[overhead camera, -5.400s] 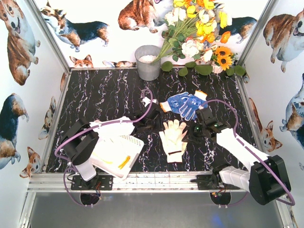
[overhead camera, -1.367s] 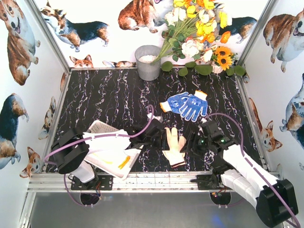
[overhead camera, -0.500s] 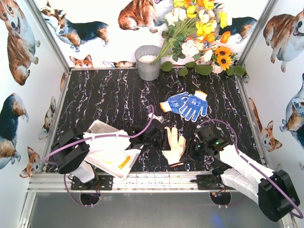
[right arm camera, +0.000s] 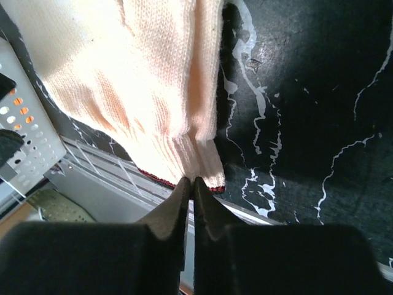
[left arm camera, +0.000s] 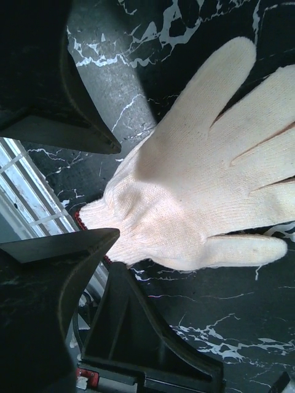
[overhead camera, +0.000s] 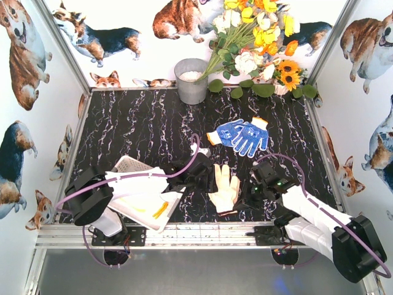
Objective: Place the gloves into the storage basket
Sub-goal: Pair the glove with the glove.
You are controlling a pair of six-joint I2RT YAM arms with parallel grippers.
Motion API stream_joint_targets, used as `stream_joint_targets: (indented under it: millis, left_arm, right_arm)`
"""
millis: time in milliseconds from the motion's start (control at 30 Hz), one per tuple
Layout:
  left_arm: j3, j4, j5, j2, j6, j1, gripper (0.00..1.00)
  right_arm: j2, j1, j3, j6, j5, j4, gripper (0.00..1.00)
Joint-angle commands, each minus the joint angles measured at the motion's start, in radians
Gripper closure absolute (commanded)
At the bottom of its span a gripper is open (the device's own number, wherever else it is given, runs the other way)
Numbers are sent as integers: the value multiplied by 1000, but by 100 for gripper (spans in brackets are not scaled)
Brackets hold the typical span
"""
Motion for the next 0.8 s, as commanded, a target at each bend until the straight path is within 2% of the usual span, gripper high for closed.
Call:
stream_joint_targets:
  millis: [0,200,567,767]
  left_arm:
    - [39,-30,-47,-35,29,4,53]
    - [64,-45,-43,-27,48,5,53]
    - [91,-27,-11,23,66,5,53]
    - [93,5,-14,65,64,6,57]
  right_arm:
    - [-27,6,61,-20,-7,-15,100]
    - [-53,6,85,-45,-36,-97,100]
    - [-30,7,78,-71,-92,-123,100]
    - [-14,7,92,-79,-125,-133,100]
